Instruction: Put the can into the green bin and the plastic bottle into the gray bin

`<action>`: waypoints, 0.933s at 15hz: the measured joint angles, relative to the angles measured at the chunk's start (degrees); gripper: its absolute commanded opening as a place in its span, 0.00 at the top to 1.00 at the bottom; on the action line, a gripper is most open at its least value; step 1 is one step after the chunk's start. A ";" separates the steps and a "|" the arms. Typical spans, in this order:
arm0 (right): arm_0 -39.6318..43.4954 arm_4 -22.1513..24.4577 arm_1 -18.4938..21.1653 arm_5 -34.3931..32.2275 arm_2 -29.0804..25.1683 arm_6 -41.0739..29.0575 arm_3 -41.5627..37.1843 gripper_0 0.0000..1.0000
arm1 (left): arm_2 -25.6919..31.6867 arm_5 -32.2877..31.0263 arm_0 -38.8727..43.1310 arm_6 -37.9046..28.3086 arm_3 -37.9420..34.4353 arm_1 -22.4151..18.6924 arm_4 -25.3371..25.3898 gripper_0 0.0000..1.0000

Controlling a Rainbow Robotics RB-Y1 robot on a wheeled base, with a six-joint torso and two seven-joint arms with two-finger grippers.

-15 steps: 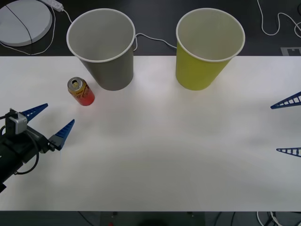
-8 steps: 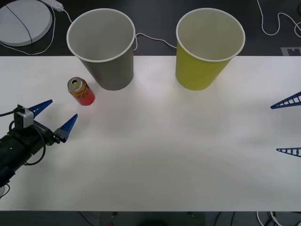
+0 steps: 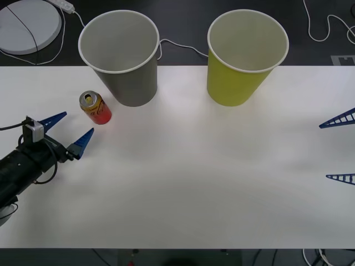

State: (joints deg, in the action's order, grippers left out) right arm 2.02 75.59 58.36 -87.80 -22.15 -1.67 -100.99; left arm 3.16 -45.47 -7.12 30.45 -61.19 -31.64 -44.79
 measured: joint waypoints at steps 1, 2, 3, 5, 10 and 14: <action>0.00 0.00 0.00 0.00 0.00 0.00 0.00 0.00 | -0.05 -0.47 -0.91 0.23 1.26 0.00 0.05 0.00; 0.00 0.00 0.00 0.00 0.00 0.00 0.00 0.00 | -0.23 -0.70 -1.69 0.42 2.25 0.00 0.06 0.00; 0.00 0.00 0.00 0.00 0.00 0.00 0.00 0.00 | -0.49 -0.74 -2.32 0.57 2.78 0.02 0.07 0.00; 0.00 0.00 0.00 0.00 0.00 0.00 0.00 0.00 | -0.98 -0.75 -3.42 0.66 3.83 0.14 0.06 0.00; 0.00 0.00 0.00 0.00 0.00 0.00 0.00 0.00 | -1.22 -0.15 -5.22 0.55 4.54 1.23 -0.69 0.00; 0.00 0.00 0.00 0.00 0.00 0.00 0.00 0.00 | -1.22 0.01 -7.50 0.48 6.87 2.70 -1.87 0.00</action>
State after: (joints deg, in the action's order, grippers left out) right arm 2.02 75.59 58.36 -87.80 -22.15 -1.67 -100.99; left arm 1.94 -45.46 -14.62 30.93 -54.33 -28.95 -46.66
